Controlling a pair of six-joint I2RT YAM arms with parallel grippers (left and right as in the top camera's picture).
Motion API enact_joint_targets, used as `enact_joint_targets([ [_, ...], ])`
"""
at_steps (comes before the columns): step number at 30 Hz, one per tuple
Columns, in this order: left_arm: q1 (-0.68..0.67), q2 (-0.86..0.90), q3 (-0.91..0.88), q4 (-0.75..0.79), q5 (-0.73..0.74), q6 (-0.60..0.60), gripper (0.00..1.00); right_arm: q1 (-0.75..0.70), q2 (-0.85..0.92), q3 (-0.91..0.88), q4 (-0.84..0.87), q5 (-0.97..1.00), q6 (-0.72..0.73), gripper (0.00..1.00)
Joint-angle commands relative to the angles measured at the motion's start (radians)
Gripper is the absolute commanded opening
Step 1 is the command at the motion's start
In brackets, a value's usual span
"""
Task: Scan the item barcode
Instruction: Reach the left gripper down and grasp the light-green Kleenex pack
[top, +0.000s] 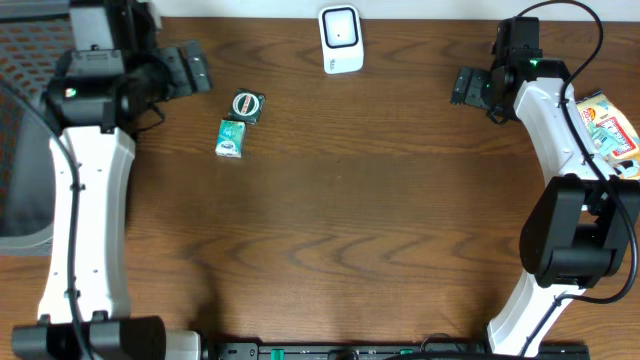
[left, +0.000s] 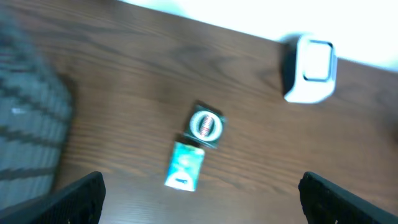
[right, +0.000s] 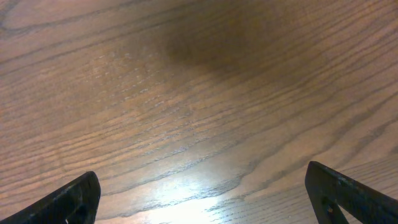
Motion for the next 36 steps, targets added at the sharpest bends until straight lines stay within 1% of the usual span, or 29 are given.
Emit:
enact_joint_targets([
  [1, -0.032, 0.084, -0.023, -0.005, 0.100, 0.090, 0.98, -0.005, -0.018, 0.002, 0.000, -0.006, 0.010, 0.99],
  [3, -0.043, 0.134, -0.023, -0.012, 0.079, 0.100, 0.98, -0.005, -0.018, 0.002, 0.000, -0.006, 0.010, 0.99],
  [4, -0.048, 0.160, -0.023, -0.015, 0.078, 0.100, 1.00, -0.005, -0.018, 0.002, 0.000, -0.006, 0.010, 0.99],
  [7, -0.070, 0.232, -0.023, -0.023, 0.078, 0.107, 0.93, -0.005, -0.018, 0.002, 0.000, -0.006, 0.010, 0.99],
  [9, -0.089, 0.280, -0.023, -0.028, 0.077, 0.140, 0.84, -0.005, -0.018, 0.002, 0.000, -0.006, 0.010, 0.99],
  [12, -0.123, 0.347, -0.023, -0.032, 0.042, 0.148, 0.82, -0.005, -0.018, 0.002, 0.000, -0.006, 0.010, 0.99],
  [17, -0.190, 0.454, -0.023, -0.033, -0.130, 0.142, 0.80, -0.005, -0.018, 0.002, 0.000, -0.006, 0.010, 0.99],
  [20, -0.223, 0.507, -0.023, -0.033, -0.236, 0.092, 0.80, -0.005, -0.018, 0.002, 0.000, -0.006, 0.010, 0.99],
  [23, -0.237, 0.529, -0.023, -0.032, -0.259, 0.092, 0.75, -0.005, -0.018, 0.002, 0.000, -0.006, 0.010, 0.99],
  [27, -0.236, 0.552, -0.023, -0.010, -0.320, 0.087, 0.74, -0.005, -0.018, 0.002, 0.000, -0.006, 0.010, 0.99],
  [30, -0.236, 0.561, -0.023, 0.005, -0.323, 0.088, 0.72, -0.005, -0.018, 0.002, 0.000, -0.006, 0.010, 0.99],
  [34, -0.238, 0.585, -0.025, 0.008, -0.323, 0.088, 0.66, -0.005, -0.018, 0.002, 0.000, -0.006, 0.010, 0.99],
  [36, -0.238, 0.603, -0.033, 0.021, -0.323, 0.088, 0.66, -0.005, -0.018, 0.002, 0.000, -0.006, 0.010, 0.99],
])
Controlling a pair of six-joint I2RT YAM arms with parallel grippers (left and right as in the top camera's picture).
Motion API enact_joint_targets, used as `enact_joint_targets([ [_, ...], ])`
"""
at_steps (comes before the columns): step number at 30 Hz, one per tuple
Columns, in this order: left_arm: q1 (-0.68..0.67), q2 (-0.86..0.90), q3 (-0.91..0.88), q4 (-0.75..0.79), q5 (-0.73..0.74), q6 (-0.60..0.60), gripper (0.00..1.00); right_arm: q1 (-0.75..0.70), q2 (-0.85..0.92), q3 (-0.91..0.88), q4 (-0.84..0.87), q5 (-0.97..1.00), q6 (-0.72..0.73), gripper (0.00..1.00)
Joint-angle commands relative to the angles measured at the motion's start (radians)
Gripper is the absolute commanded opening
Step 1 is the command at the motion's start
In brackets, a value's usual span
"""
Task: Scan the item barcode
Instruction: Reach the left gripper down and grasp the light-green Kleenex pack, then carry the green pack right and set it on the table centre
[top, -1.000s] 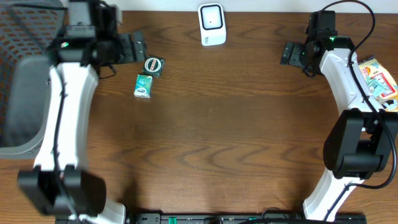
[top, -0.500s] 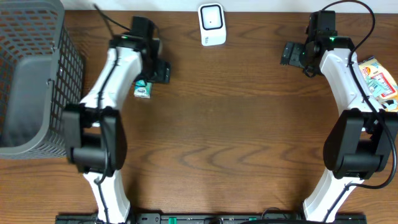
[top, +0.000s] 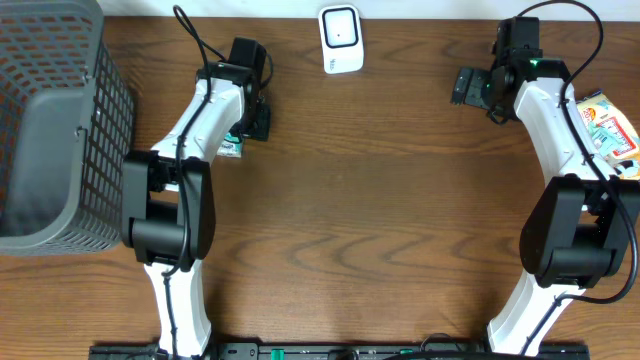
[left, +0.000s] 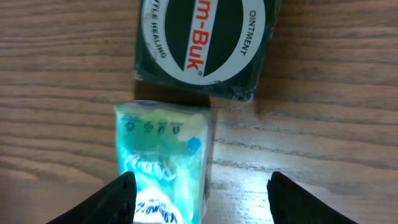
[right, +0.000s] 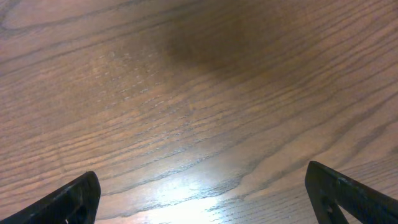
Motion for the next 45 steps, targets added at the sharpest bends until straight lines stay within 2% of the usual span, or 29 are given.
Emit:
enact_joint_targets([
  [1, 0.000, 0.043, -0.019, 0.013, -0.020, -0.012, 0.66, -0.005, -0.018, 0.002, 0.000, -0.005, 0.010, 0.99],
  [3, 0.000, 0.056, -0.023, 0.024, -0.020, -0.012, 0.65, -0.005, -0.018, 0.002, 0.000, -0.005, 0.010, 0.99],
  [9, 0.000, 0.086, -0.024, 0.032, -0.021, -0.012, 0.55, -0.005, -0.018, 0.002, 0.000, -0.005, 0.010, 0.99],
  [13, 0.001, 0.103, -0.024, 0.035, -0.021, -0.012, 0.44, -0.005, -0.018, 0.002, 0.000, -0.005, 0.010, 0.99],
  [18, 0.000, 0.106, -0.025, 0.034, -0.021, -0.012, 0.20, -0.005, -0.018, 0.002, 0.000, -0.005, 0.010, 0.99],
  [20, 0.000, 0.106, -0.025, 0.033, -0.020, -0.013, 0.08, -0.005, -0.018, 0.002, 0.000, -0.005, 0.010, 0.99],
  [23, -0.005, 0.101, -0.023, 0.023, 0.000, -0.049, 0.07, -0.005, -0.018, 0.002, 0.000, -0.005, 0.010, 0.99],
  [30, -0.049, 0.025, 0.006, -0.038, 0.174, -0.054, 0.07, -0.005, -0.018, 0.002, 0.000, -0.005, 0.010, 0.99],
  [35, -0.075, -0.111, 0.006, -0.034, 0.176, -0.119, 0.07, -0.005, -0.018, 0.002, 0.000, -0.005, 0.010, 0.99],
  [38, -0.077, -0.193, 0.006, 0.004, 0.204, -0.238, 0.07, -0.005, -0.018, 0.002, 0.000, -0.005, 0.010, 0.99],
  [42, -0.098, -0.208, 0.006, 0.117, 0.349, -0.294, 0.08, -0.005, -0.018, 0.002, 0.000, -0.005, 0.010, 0.99],
  [45, -0.140, -0.193, -0.007, 0.185, 0.374, -0.353, 0.08, -0.005, -0.018, 0.002, 0.000, -0.005, 0.010, 0.99],
])
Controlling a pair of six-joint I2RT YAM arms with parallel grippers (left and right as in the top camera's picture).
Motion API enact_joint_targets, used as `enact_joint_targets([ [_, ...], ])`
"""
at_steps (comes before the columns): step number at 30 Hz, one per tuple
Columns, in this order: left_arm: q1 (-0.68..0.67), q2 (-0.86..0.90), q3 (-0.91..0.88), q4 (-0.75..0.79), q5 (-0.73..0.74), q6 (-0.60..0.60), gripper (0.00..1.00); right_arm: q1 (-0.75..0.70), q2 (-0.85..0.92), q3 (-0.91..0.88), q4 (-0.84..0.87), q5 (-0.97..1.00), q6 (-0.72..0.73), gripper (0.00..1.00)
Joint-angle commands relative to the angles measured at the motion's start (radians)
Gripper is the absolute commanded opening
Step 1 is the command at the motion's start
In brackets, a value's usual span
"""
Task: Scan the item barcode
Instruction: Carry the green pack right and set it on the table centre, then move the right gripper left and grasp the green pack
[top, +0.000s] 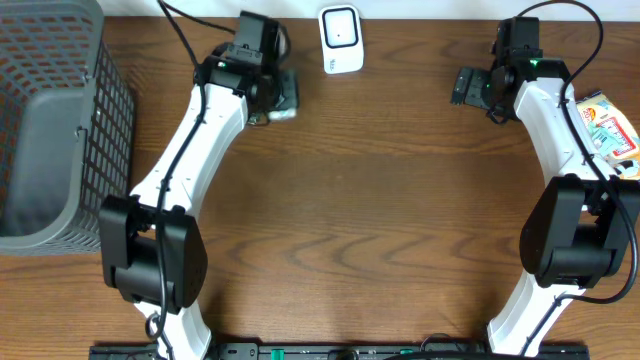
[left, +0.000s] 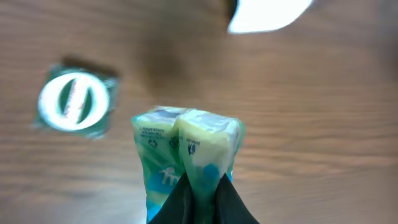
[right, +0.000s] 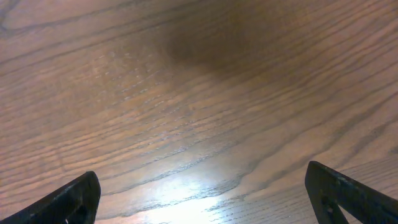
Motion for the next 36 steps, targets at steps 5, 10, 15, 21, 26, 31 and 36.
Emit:
enact_joint_targets([
  [5, -0.160, 0.077, -0.028, 0.115, 0.083, -0.136, 0.07, -0.005, -0.018, 0.002, 0.000, -0.006, 0.010, 0.99],
  [10, -0.257, 0.129, -0.028, 0.138, 0.016, -0.135, 0.08, -0.005, -0.018, 0.002, 0.000, -0.006, 0.010, 0.99],
  [15, -0.309, 0.149, -0.028, 0.143, -0.006, -0.134, 0.76, -0.005, -0.018, 0.002, 0.000, -0.006, 0.010, 0.99],
  [21, -0.299, 0.122, -0.025, 0.145, -0.005, -0.115, 0.83, -0.005, -0.018, 0.002, 0.000, -0.006, 0.010, 0.99],
  [26, -0.239, 0.043, -0.025, 0.126, -0.006, -0.063, 0.84, -0.005, -0.018, 0.002, 0.000, -0.006, 0.010, 0.99],
  [31, -0.106, -0.059, -0.025, 0.055, -0.042, 0.031, 0.84, -0.005, -0.018, 0.002, 0.000, -0.006, 0.010, 0.99],
  [36, 0.029, -0.069, -0.025, -0.026, -0.146, 0.033, 0.84, -0.005, -0.018, 0.002, 0.000, -0.006, 0.010, 0.99],
])
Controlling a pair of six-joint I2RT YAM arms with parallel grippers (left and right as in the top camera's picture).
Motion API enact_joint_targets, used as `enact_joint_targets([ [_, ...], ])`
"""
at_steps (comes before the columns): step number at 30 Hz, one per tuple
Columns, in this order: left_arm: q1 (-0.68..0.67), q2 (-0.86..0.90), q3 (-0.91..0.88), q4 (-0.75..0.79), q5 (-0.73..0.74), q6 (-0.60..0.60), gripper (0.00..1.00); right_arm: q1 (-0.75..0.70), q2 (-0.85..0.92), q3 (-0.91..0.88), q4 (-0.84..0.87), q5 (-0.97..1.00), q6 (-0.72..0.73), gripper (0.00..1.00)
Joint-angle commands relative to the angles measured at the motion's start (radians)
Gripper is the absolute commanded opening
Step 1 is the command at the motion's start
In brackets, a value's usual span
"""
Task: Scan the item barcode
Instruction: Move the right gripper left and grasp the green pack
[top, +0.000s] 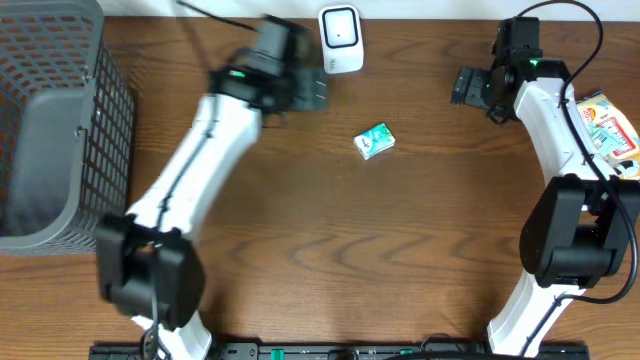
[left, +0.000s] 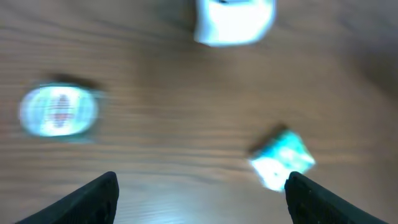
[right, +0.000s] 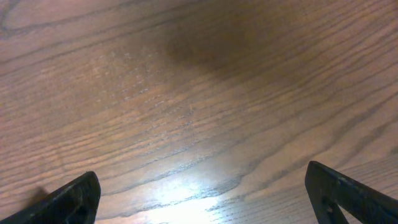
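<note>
The green gum pack (top: 375, 141) lies loose on the table, below and to the right of the white scanner (top: 341, 38). In the blurred left wrist view the pack (left: 283, 158) sits just beyond the right fingertip and the scanner (left: 233, 22) is at the top. My left gripper (top: 310, 92) (left: 202, 205) is open and empty, left of the scanner. At the back right, my right gripper (top: 468, 87) (right: 202, 199) stands open over bare wood.
A round green ointment tin (left: 59, 111) lies left of the scanner; the left arm hides it in the overhead view. A grey mesh basket (top: 50, 120) stands at the far left. A colourful snack packet (top: 610, 125) lies at the right edge.
My left gripper was shut on the green pack beside the scanner. Now it is open, and the pack lies on the table to the right of it. The right arm has not moved.
The pack lay beside the tin with my left gripper open at the far left. Then the open gripper was over the pack. Then it was shut on the pack by the scanner. Now the pack lies free on the table.
</note>
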Motion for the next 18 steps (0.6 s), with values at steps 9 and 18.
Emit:
enact_joint_targets([
  [9, 0.190, 0.030, -0.009, -0.104, -0.086, 0.302, 0.95, -0.005, -0.018, 0.002, 0.015, -0.067, 0.053, 0.99],
  [18, 0.229, 0.030, -0.009, -0.110, -0.085, 0.410, 0.97, 0.013, -0.016, 0.001, -0.038, -0.649, 0.159, 0.75],
])
